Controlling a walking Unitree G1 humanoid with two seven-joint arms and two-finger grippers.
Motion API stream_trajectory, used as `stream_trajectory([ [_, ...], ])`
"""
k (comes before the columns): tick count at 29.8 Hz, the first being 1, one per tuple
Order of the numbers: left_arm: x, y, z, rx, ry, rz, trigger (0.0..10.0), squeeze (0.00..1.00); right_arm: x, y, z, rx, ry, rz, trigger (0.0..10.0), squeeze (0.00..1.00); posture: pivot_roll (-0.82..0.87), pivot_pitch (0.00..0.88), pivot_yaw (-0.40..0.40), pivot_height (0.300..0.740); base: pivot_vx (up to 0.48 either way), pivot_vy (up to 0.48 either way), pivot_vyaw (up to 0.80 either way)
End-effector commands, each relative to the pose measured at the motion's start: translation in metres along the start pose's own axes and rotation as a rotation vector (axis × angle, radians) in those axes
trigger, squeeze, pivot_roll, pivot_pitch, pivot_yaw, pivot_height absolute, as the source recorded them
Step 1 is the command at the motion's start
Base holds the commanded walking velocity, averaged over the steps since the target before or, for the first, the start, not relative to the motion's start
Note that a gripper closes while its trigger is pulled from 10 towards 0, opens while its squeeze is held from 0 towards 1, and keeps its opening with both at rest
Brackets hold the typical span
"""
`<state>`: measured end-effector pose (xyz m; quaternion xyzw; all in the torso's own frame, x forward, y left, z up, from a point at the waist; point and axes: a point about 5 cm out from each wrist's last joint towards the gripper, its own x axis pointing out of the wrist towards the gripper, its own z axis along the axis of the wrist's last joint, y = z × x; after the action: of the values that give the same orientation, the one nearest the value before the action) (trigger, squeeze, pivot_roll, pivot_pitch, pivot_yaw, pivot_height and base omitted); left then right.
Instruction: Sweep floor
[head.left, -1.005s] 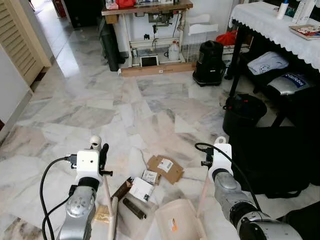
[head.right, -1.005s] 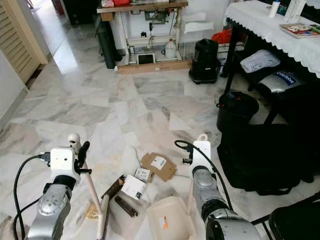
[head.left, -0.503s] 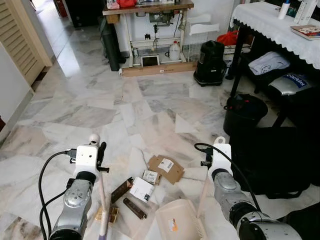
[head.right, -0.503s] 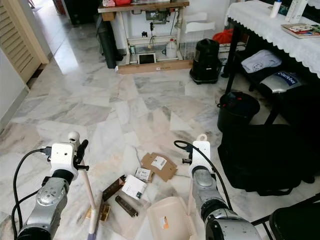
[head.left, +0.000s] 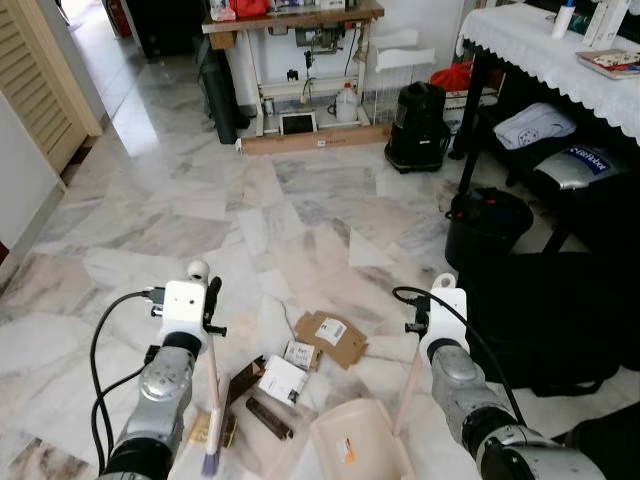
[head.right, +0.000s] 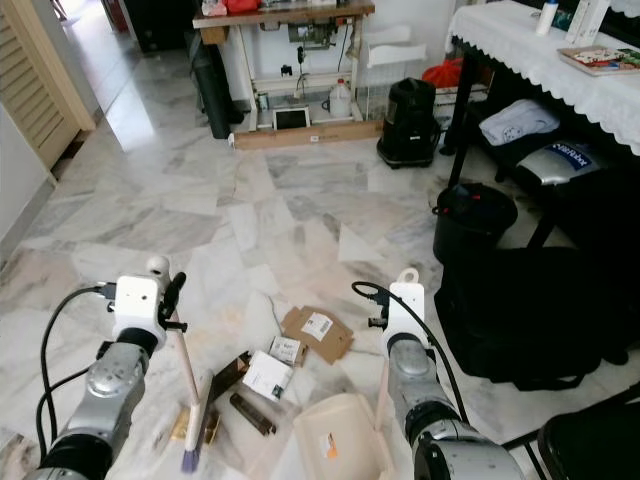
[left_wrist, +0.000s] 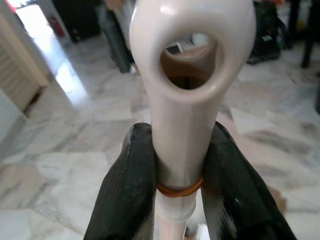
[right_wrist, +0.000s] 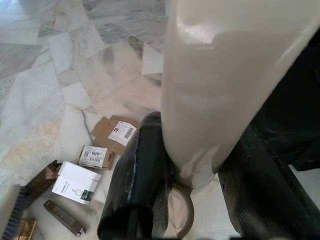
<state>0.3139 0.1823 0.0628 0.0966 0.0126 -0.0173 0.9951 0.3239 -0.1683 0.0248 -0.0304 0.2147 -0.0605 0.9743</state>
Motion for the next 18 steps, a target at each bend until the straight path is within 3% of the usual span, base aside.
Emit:
stream_trajectory([
  [1, 0.0, -0.009, -0.01, 0.016, 0.058, -0.014, 10.0, 0.0, -0.001, -0.003, -0.006, -0.003, 0.021, -0.009, 10.0, 0.0, -0.22, 0.0, 0.09, 0.74, 0.0, 0.0, 0.0],
  [13, -0.008, -0.038, -0.031, 0.036, 0.159, -0.114, 10.0, 0.0, -0.002, -0.005, -0.008, -0.004, 0.026, -0.013, 10.0, 0.0, -0.23, 0.0, 0.099, 0.74, 0.0, 0.0, 0.0],
  [18, -0.009, -0.052, -0.031, -0.007, 0.163, -0.208, 10.0, 0.0, -0.003, -0.004, -0.01, -0.005, 0.032, -0.012, 10.0, 0.0, -0.23, 0.0, 0.099, 0.74, 0.0, 0.0, 0.0],
])
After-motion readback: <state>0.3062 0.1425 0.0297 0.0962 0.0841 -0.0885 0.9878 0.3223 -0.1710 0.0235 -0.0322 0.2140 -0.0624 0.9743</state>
